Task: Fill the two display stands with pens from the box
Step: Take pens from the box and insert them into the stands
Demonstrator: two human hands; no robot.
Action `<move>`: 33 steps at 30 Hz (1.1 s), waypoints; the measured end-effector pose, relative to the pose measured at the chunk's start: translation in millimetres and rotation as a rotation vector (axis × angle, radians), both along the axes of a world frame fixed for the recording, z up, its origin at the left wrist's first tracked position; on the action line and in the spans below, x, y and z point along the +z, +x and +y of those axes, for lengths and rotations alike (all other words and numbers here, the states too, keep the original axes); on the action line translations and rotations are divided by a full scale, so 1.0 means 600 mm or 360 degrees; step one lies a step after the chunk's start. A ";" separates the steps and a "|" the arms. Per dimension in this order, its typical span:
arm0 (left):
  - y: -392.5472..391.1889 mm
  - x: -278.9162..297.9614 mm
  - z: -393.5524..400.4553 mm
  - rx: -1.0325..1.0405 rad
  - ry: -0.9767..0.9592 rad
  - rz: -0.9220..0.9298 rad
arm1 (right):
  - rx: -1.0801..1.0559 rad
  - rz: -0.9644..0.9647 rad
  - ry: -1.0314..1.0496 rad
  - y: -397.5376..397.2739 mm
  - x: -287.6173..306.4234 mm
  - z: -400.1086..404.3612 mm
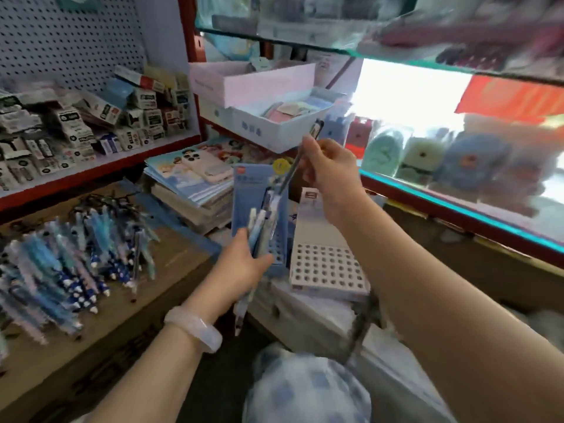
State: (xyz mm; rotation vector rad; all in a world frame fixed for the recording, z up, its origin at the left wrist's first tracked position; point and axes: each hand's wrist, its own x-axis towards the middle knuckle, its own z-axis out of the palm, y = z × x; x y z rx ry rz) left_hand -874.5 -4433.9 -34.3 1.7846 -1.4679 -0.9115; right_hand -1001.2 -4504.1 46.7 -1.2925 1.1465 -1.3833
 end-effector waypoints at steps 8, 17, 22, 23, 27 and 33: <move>-0.136 0.061 -0.010 -0.0139 -0.0099 0.0505 | -0.0354 0.0509 -0.0206 -0.215 0.028 0.047; -0.257 0.015 -0.002 0.0093 -0.0209 0.0959 | -0.0476 0.1370 -0.0147 -0.371 -0.065 0.051; -0.258 -0.032 -0.006 0.0137 -0.0210 0.0863 | -0.0539 0.1530 0.0066 -0.374 -0.139 0.030; -0.258 -0.037 -0.010 0.0124 -0.0202 0.0872 | -0.0520 0.1480 0.0094 -0.370 -0.152 0.023; -0.256 -0.046 -0.032 0.0124 -0.0172 0.0928 | -0.0502 0.1486 0.0105 -0.349 -0.181 -0.004; -0.246 -0.048 -0.047 0.0107 -0.0157 0.0973 | -0.0492 0.1625 0.0162 -0.335 -0.210 -0.030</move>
